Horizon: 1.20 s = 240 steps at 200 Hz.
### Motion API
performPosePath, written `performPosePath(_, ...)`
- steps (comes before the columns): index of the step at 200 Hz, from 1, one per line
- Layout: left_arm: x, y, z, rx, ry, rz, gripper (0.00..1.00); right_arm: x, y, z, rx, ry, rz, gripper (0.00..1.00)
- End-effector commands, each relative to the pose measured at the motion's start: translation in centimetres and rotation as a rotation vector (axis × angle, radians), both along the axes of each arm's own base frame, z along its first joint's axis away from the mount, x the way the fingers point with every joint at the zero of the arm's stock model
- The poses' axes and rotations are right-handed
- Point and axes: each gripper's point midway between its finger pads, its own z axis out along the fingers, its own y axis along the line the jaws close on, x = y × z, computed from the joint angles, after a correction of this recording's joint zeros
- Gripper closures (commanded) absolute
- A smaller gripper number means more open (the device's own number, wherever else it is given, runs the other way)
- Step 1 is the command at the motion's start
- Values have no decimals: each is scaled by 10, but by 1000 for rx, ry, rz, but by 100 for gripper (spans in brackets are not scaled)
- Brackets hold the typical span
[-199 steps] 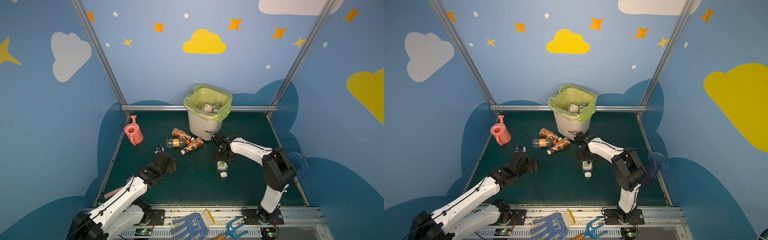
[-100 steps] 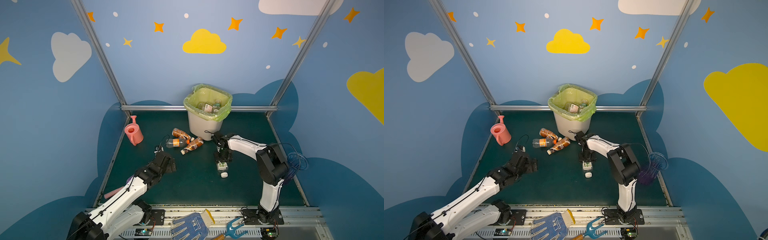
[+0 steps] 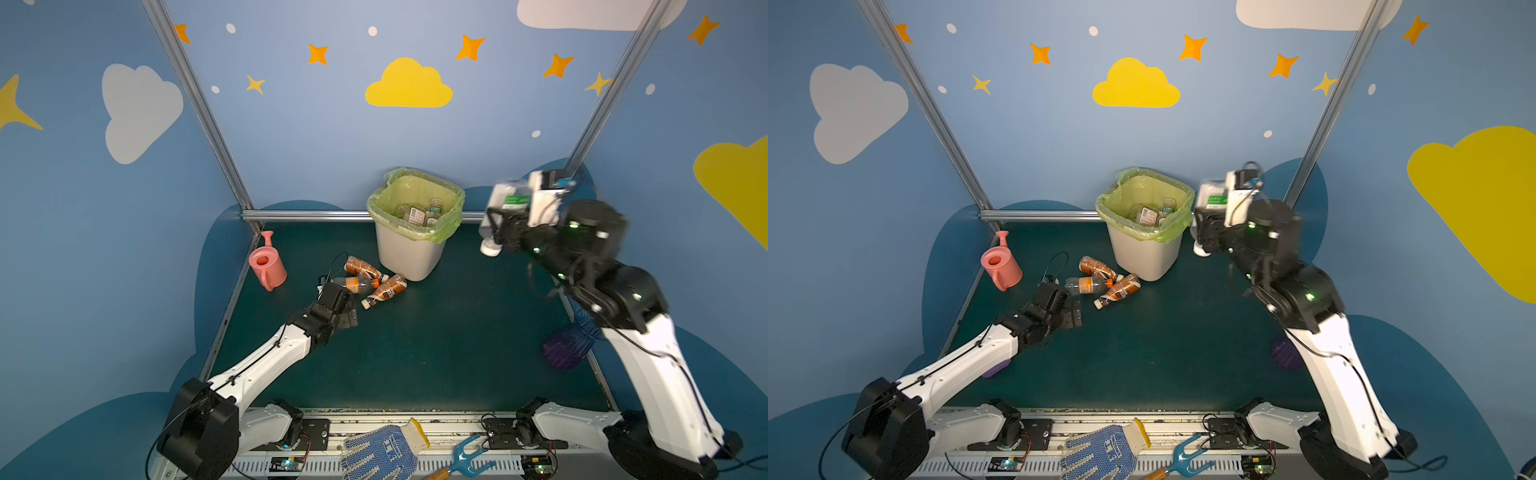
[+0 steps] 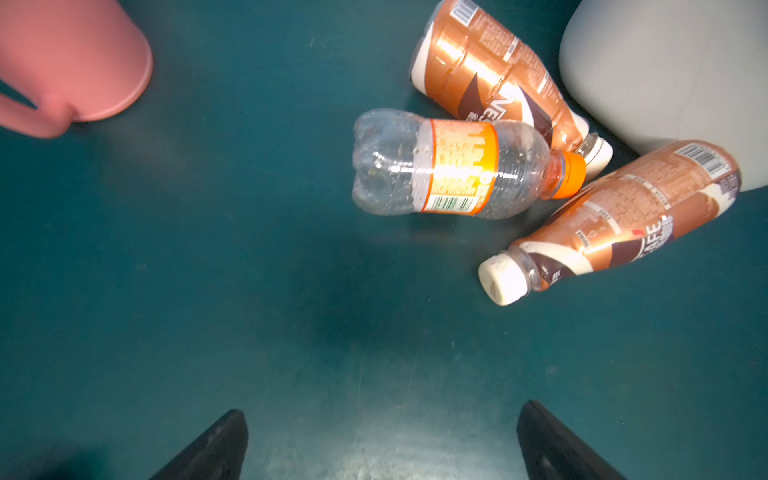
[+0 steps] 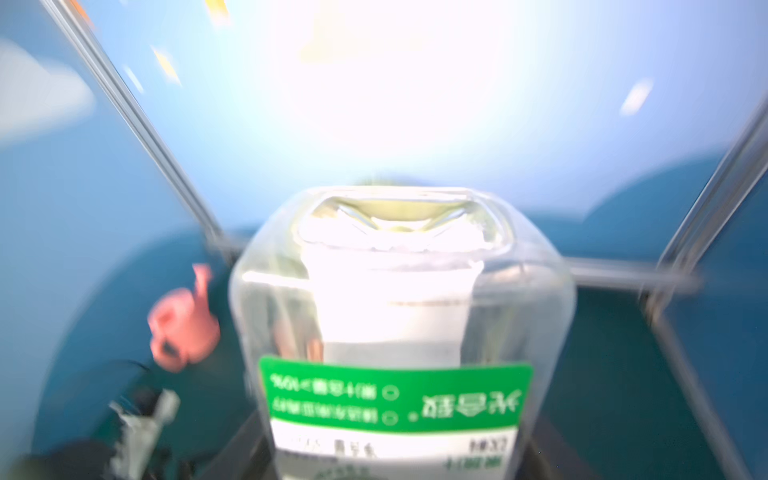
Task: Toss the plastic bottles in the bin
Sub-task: 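Lift the lime-label bottle with the right gripper up over the bin, then open the right gripper over the bin to drop the lime-label bottle, then withdraw the right gripper while the left gripper reaches toward the brown coffee bottle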
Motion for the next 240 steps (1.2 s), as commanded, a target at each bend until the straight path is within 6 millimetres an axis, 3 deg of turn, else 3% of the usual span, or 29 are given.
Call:
performPosePath(1, 16, -9, 7, 9, 9, -26, 0, 41, 18, 12, -90, -57, 13, 46)
performPosePath(9, 19, -12, 7, 11, 29, -35, 0, 58, 30, 5, -87, -13, 51, 45)
performPosePath(25, 25, -21, 5, 9, 62, -64, 0, 102, 69, -30, -68, 125, 177, 42)
performPosePath(46, 30, -32, 6, -7, 76, -94, 0, 151, 124, -99, -54, 348, 314, 37)
performPosePath(55, 32, -35, 8, -17, 74, -99, 0, 166, 133, -116, -57, 400, 316, 31)
performPosePath(69, 33, -41, 13, -30, 65, -130, 0, 180, 131, -114, -48, 393, 281, 12)
performPosePath(79, 34, -44, 16, -28, 61, -149, 0, 182, 121, -93, -34, 335, 239, 2)
performPosePath(99, 36, -46, 23, -8, 50, -175, 0, 165, 93, -31, -11, 163, 159, 2)
performPosePath(111, 37, -49, 25, -3, 43, -193, 0, 152, 76, -5, 8, 85, 117, 2)
performPosePath(123, 39, -53, 26, 3, 43, -213, 0, 136, 60, 12, 28, 41, 93, 2)
performPosePath(138, 41, -59, 27, 19, 45, -237, 0, 121, 44, 16, 28, 26, 63, 2)
performPosePath(161, 46, -74, 28, 44, 45, -292, 0, 110, 18, 2, 16, 48, 2, 2)
performPosePath(189, 53, -100, 21, 72, 68, -385, 0, 105, -24, -44, 49, 156, -74, 2)
performPosePath(213, 61, -118, 6, 84, 116, -449, 1, 98, -63, -98, 100, 247, -152, 2)
performPosePath(240, 71, -133, -6, 118, 143, -509, 2, 87, -96, -175, 150, 398, -222, 2)
